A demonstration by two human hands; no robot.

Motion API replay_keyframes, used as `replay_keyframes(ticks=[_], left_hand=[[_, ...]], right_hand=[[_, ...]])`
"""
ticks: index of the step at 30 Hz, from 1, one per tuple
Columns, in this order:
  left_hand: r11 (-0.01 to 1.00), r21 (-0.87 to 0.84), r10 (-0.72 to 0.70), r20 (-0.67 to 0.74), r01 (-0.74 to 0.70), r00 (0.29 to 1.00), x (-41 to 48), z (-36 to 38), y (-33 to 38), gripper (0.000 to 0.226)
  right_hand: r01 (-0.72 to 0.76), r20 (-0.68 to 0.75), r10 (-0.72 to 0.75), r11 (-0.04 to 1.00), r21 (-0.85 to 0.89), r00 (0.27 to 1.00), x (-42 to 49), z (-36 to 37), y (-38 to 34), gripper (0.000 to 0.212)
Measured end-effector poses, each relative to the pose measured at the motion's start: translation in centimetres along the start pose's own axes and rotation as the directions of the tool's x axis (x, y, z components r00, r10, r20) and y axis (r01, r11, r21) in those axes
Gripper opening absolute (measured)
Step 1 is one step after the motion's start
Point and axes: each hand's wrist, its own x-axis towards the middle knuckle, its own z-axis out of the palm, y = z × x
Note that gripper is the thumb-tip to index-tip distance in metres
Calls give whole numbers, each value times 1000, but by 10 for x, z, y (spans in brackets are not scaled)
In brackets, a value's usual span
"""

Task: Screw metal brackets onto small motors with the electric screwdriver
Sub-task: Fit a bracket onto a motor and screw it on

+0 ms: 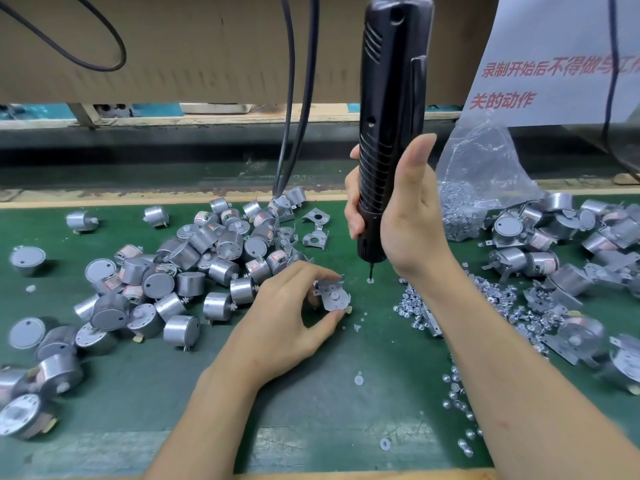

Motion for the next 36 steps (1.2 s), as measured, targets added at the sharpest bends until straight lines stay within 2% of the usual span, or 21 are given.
replay_keyframes(ticks=[4, 10, 20, 36], left_hand=[[1000, -12, -19, 3, 19, 1000, -1, 1, -1, 41], [1000, 7, 3, -1, -3, 1000, 1, 1, -1, 35], [1000, 13, 12, -4, -12, 1000, 1, 0, 1, 33], [1000, 23, 5, -3, -5, 1000, 2, 0, 2, 29]], right_hand=[[-28, 12, 27, 992, 123, 1000, -6, 9, 4, 73], [-59, 49, 51, 980, 189, 998, -12, 18, 9, 73], [-139, 113, 113, 957, 253, 987, -15, 20, 11, 78], [-168, 140, 135, 951, 261, 981, -18, 21, 14, 78]])
